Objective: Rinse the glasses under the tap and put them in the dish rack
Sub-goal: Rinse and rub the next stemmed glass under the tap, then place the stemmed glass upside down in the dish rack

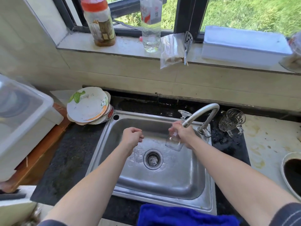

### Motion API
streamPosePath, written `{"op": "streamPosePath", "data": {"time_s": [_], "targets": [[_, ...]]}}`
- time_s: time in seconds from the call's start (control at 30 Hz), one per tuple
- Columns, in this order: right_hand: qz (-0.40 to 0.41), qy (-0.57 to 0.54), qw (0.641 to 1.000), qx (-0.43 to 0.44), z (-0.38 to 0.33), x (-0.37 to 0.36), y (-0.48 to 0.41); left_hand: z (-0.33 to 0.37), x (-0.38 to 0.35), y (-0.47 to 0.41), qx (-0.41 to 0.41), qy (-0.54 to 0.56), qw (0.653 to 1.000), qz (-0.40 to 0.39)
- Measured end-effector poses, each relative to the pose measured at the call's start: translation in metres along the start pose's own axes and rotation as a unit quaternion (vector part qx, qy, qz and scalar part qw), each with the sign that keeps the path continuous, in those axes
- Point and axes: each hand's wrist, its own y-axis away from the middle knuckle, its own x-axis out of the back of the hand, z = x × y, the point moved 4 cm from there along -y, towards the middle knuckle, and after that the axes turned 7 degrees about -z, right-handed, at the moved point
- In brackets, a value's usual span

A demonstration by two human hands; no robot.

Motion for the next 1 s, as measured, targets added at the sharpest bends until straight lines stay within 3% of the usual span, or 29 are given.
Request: {"op": "streamPosePath", "data": {"time_s": [0.27,0.4,0.7,1.0], "targets": [[0.032,0.017,0.999,-0.037,0.018,0.016,0.026,-0.025,-0.025,0.002,-0.003,-0.104,0.993,-0.046],[0.091,-0.005,0.996,0.002,0.035,0.045,0.05,-0.027,-0.059,0.004,-0.032,-0.219,0.972,-0.077],[0.273,0.04,0.96,0.041,0.053,0.182,0.139,0.026,-0.19,0.082,-0.199,-0.429,0.869,-0.142],[0.419,0.001,0.908,0.022,0.144,0.335,0.313,0.01,-0.37,0.224,-0.326,-0.485,0.761,-0.282]]}}
